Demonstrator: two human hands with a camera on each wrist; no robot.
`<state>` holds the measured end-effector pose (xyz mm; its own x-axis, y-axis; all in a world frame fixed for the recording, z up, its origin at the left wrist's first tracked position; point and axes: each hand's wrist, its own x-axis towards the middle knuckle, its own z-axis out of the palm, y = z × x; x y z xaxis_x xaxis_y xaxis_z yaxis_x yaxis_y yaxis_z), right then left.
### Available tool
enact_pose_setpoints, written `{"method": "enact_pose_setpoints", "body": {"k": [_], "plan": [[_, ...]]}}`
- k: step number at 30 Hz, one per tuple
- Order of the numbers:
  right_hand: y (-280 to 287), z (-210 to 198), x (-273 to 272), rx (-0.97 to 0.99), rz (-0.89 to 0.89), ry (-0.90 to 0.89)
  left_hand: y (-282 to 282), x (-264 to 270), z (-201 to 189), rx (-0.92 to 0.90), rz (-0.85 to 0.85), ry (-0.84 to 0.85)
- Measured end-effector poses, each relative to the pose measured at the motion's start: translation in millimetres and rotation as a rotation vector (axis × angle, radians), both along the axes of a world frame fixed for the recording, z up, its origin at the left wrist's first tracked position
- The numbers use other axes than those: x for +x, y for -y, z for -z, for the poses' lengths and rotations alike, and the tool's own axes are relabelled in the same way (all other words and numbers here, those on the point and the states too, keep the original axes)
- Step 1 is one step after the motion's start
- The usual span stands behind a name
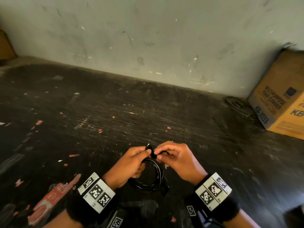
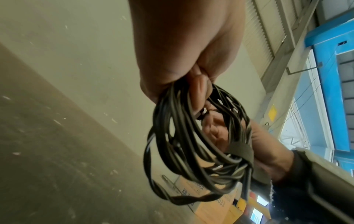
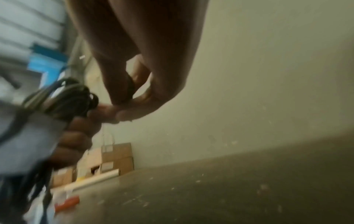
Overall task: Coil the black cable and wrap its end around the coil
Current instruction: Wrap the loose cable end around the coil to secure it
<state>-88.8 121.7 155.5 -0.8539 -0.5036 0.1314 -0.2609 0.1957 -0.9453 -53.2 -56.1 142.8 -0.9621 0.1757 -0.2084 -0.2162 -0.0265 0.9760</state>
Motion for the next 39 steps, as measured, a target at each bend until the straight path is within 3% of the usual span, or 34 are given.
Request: {"method": "enact_pose_setpoints", "body": {"k": [2,6,12,14,18,20,22,25,32,39], "plan": [[-1,-10,0,0.069,0.045,-0.082,-2,-3,-8,-0.008,-0.017,0.011],[-10,-37,5,-0.046,0.161,-0.098,1,-11,-14,-0.025,-0.151,0.068],[-2,-47,26,0.124,-0.163,0.082,2,-20,-14,-0.247,-0.246,-0.031],[3,-37,24,0.258,-0.126,-0.026,1,-21,-16,-0.307,-0.217,-0.097],[6,-20,19,0.375,-0.011,-0.443,0,-20,-18,-0.377,-0.205,-0.136],[6,-13,19,0.384,0.016,-0.611,-1,-19,-19,-0.366,-0.172,-0.111],[6,-8,19,0.394,0.007,-0.672,-4,-18,-21,-0.314,-0.128,-0.068],[7,-4,17,0.319,0.019,-0.633,-5,-14,-24,-0.187,-0.112,-0.059],[6,5,11,0.202,0.358,-0.629,-3,-1,-11,0.009,-0.278,-0.105],[7,8,8,0.2,0.344,-0.624,-12,2,-6,0.016,-0.369,-0.211]]}}
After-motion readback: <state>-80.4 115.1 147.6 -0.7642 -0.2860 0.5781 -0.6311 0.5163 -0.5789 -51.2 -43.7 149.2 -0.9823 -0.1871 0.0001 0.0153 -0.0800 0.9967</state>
